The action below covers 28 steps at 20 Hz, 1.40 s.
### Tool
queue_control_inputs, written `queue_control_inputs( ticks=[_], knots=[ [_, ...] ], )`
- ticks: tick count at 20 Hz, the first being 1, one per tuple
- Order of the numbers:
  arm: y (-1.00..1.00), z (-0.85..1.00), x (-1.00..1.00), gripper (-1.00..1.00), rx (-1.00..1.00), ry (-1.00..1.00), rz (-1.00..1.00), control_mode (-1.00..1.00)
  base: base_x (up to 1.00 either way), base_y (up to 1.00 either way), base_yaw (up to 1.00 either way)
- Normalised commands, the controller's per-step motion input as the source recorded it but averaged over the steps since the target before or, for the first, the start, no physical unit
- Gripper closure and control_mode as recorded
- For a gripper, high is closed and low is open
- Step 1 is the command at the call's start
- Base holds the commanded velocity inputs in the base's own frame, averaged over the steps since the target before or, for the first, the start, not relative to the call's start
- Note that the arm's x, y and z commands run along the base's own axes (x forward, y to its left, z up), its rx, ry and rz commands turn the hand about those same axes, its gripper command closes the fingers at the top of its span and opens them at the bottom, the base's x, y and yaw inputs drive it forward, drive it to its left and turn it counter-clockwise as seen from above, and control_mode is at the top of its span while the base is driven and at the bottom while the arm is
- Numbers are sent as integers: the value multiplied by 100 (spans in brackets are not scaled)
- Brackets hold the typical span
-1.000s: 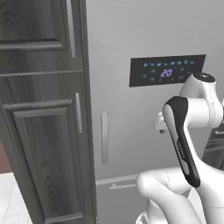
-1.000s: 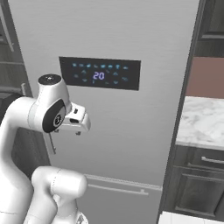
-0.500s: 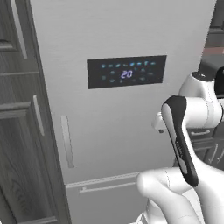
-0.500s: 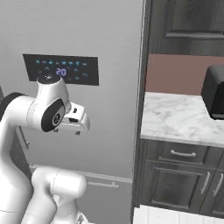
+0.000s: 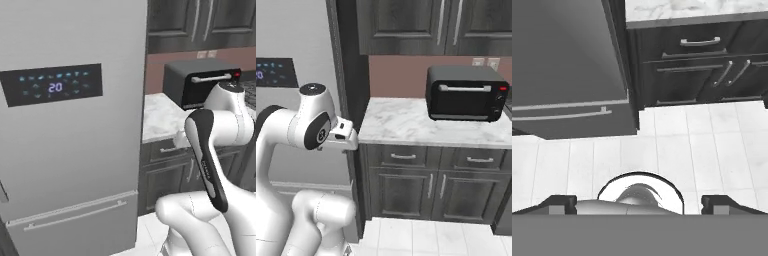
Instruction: Navigate to the dishwasher.
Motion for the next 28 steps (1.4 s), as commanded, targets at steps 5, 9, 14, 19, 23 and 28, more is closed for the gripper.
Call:
queue_control_inputs(
  ticks=[5, 9, 14, 19, 23, 28],
  knots=[
    [0, 0, 0, -100, 0, 0, 0, 100, -47, -72, -48],
    [0, 0, 0, -100, 0, 0, 0, 100, -40, -58, -52],
    [0, 0, 0, -100, 0, 0, 0, 100, -19, -69, -51],
    [0, 0, 0, -100, 0, 0, 0, 100, 0, -64, -46],
    [0, 0, 0, -100, 0, 0, 0, 100, 52, -30, -22],
    [0, 0, 0, -100, 0, 0, 0, 100, 87, -28, -9]
  ],
)
